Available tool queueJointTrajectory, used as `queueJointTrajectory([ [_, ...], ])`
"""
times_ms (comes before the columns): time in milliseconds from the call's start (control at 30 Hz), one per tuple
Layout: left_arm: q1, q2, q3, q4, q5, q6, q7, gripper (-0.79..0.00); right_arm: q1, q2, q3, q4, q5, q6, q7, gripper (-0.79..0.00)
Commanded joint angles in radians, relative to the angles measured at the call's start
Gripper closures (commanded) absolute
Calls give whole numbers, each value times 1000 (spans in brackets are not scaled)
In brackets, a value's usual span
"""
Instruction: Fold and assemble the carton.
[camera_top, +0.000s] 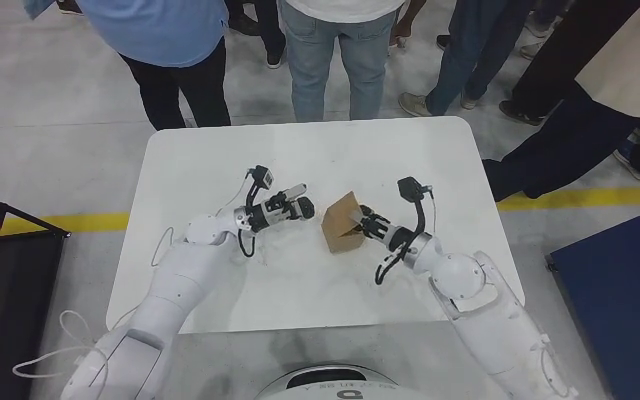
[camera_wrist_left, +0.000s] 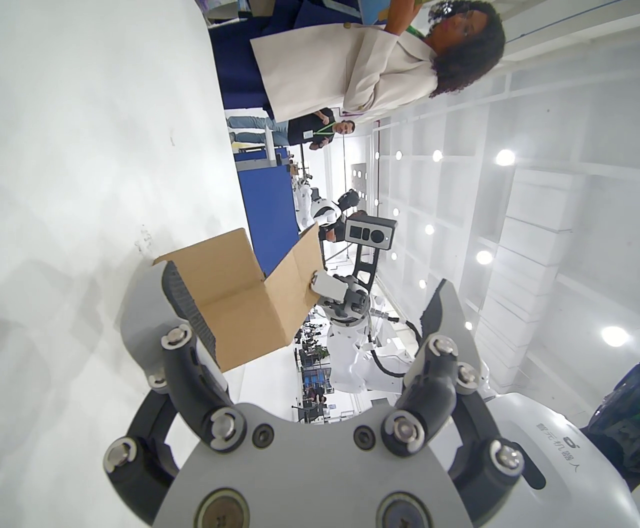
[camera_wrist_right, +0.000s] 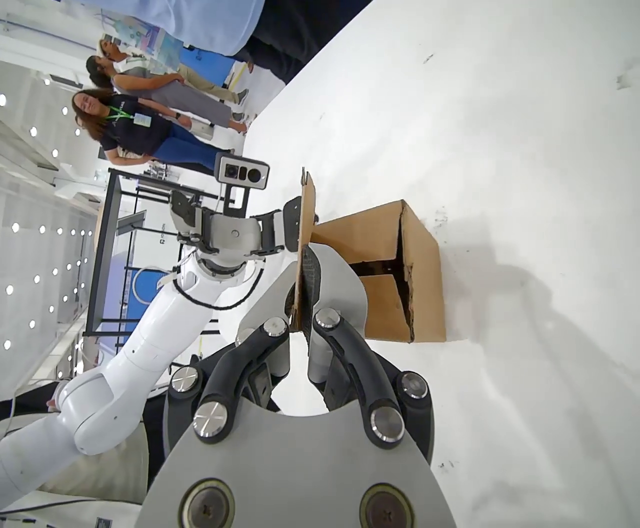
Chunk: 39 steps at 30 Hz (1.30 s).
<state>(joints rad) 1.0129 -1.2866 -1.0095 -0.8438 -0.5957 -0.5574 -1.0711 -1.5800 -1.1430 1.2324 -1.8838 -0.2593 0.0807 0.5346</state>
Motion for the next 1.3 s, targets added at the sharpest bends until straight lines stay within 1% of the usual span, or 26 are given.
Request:
queueJointTrajectory([
  [0, 3, 2, -7, -6, 1, 0, -3, -785, -7, 2, -4, -15, -11, -26, 13, -785],
  [100, 8, 8, -20, -19, 11, -3, -5, -785, -26, 4, 19, -33, 14, -73, -12, -785],
  [167, 15, 12, -27, -39, 24, -3, -7, -785, -44, 5, 62, -23, 65, -114, -54, -785],
  [267, 41, 19, -29, -105, 58, -3, -13, -785, -67, 8, 129, 48, 158, -196, -87, -785],
  [300, 54, 22, -33, -129, 55, 4, -18, -785, -72, 9, 142, 71, 198, -232, -80, -785],
  [367, 81, 29, -46, -178, 45, 23, -34, -785, -69, 12, 161, 119, 216, -269, -56, -785],
  [433, 114, 37, -66, -221, 16, 55, -59, -785, -57, 14, 159, 146, 192, -274, -37, -785],
  [500, 145, 50, -95, -258, 37, 75, -55, -785, -44, 12, 142, 157, 191, -278, -25, -785],
  [567, 183, 65, -127, -301, 71, 113, -38, -785, -28, 10, 126, 168, 182, -282, -23, -785],
  [667, 245, 88, -177, -384, 144, 203, -8, -785, 2, 7, 98, 193, 170, -285, -21, -785],
  [733, 293, 99, -195, -452, 147, 266, -28, -785, 27, 4, 77, 220, 158, -289, -22, -785],
  [800, 324, 106, -189, -500, 152, 335, -70, -785, 49, -1, 52, 246, 156, -292, -23, -785],
  [867, 330, 107, -172, -517, 186, 363, -71, -785, 67, -4, 33, 270, 158, -297, -16, -785],
  [933, 320, 104, -153, -512, 203, 367, -38, -785, 76, -6, 17, 284, 176, -311, 2, -785],
  [1067, 283, 94, -121, -495, 241, 339, 47, -785, 77, -6, 13, 308, 233, -342, 42, -785],
  [1267, 229, 81, -77, -461, 267, 310, 110, -785, 47, -1, 35, 315, 331, -392, 102, -785],
])
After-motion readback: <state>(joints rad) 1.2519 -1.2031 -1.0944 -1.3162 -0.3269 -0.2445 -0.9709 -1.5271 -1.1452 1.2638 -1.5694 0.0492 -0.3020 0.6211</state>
